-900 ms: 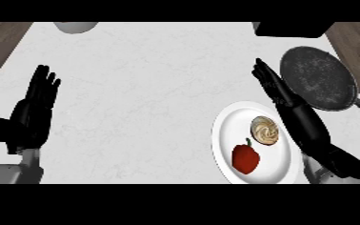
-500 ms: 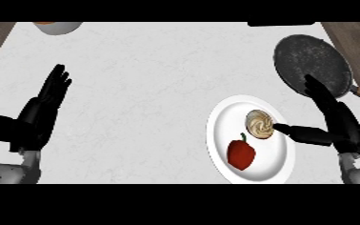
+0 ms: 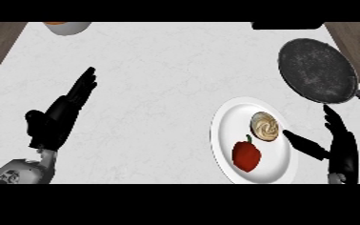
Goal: Pick the cupcake from the plate and place it in the pan
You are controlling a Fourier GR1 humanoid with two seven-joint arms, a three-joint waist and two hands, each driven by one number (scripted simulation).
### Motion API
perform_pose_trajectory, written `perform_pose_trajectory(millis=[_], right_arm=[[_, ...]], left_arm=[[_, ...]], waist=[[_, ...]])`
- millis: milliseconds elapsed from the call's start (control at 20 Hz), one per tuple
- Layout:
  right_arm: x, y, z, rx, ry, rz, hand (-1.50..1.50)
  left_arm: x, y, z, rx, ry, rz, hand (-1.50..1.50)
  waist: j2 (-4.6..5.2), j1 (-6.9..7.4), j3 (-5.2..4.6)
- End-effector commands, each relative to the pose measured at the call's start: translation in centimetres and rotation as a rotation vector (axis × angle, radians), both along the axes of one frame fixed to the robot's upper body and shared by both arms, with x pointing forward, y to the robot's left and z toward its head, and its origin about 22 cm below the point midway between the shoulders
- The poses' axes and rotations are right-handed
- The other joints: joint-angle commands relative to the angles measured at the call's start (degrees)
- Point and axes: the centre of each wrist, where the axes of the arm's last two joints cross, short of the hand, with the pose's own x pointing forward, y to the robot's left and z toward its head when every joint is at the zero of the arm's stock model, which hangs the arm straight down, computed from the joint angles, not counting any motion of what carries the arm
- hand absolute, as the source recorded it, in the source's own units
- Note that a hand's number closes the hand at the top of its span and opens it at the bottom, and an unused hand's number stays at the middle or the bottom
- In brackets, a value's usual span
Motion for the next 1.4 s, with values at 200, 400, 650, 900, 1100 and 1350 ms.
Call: perform_pose_trajectory(millis=[200, 400, 650, 900, 1100, 1350], right_arm=[[1.6, -0.3, 4.2, -0.163, 0.373, 0.055, -1.5], [4.2, 0.8, 7.7, -0.133, 0.614, 0.149, -1.5], [7.8, 2.9, 10.6, -0.037, 0.829, 0.298, -1.5], [10.7, 5.7, 12.9, 0.031, 0.938, 0.364, -1.5], [11.1, 6.4, 11.5, 0.018, 1.01, 0.353, -1.5], [10.7, 7.8, 10.8, -0.019, 1.042, 0.339, -1.5]], left_arm=[[0.5, -0.4, 0.0, 0.014, 0.013, -0.024, 0.0], [0.3, -2.2, -0.2, 0.025, 0.018, -0.049, 0.0], [2.2, -2.0, 0.0, 0.008, 0.018, -0.055, 0.0], [1.2, -3.3, 0.1, 0.02, 0.021, -0.059, 0.0], [0.3, -2.0, -0.2, 0.018, 0.017, -0.056, 0.0], [1.8, -2.3, -0.3, 0.017, 0.015, -0.029, 0.0]], waist=[[-0.1, 1.2, -0.08], [-0.03, 2.28, -0.1], [0.44, 2.27, -0.04], [0.07, 2.89, 0.02], [-0.11, 2.27, 0.03], [-0.17, 0.85, 0.01]])
